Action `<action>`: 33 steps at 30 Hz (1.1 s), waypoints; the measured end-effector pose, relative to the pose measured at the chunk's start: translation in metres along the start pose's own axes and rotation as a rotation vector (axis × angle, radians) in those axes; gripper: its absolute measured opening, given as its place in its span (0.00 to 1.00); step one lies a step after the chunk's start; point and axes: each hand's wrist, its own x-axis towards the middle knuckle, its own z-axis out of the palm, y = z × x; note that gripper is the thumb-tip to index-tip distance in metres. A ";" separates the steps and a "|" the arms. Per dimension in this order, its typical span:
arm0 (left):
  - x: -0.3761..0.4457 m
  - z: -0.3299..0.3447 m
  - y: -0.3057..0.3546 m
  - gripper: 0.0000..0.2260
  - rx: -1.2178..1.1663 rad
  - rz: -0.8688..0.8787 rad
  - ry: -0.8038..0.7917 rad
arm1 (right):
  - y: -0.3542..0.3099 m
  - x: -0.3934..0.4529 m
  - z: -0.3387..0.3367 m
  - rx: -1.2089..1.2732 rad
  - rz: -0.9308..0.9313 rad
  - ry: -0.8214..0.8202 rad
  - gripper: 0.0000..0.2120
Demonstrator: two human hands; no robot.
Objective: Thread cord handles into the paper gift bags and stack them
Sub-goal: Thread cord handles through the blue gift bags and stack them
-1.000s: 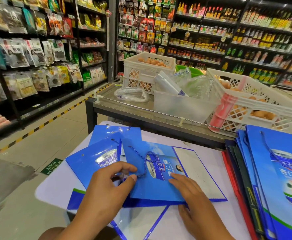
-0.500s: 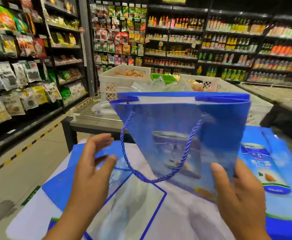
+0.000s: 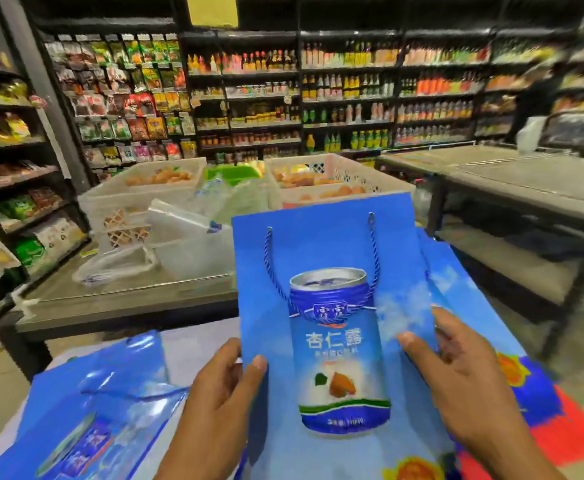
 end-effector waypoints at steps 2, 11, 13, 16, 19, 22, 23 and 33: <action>0.013 0.020 0.006 0.07 0.009 0.003 -0.039 | -0.004 0.011 -0.016 -0.090 -0.038 0.043 0.16; 0.122 0.126 0.011 0.04 0.224 0.014 -0.141 | 0.063 0.125 -0.099 -0.494 0.041 0.291 0.13; 0.143 0.147 -0.005 0.09 0.415 0.042 -0.116 | 0.084 0.141 -0.100 -0.658 0.094 0.235 0.14; 0.150 0.170 -0.029 0.25 0.677 0.032 -0.114 | 0.122 0.143 -0.087 -0.998 0.203 -0.016 0.25; 0.139 0.182 -0.041 0.29 1.051 0.210 -0.070 | 0.148 0.134 -0.078 -1.181 0.116 -0.030 0.24; 0.135 0.196 -0.051 0.21 1.214 0.448 -0.189 | 0.156 0.127 -0.074 -1.077 -0.135 0.001 0.22; 0.134 0.201 -0.054 0.21 1.239 0.452 -0.257 | 0.159 0.126 -0.073 -1.040 -0.170 -0.052 0.23; 0.131 0.236 -0.074 0.30 1.197 0.317 -0.382 | 0.177 0.131 -0.089 -1.037 -0.155 -0.424 0.32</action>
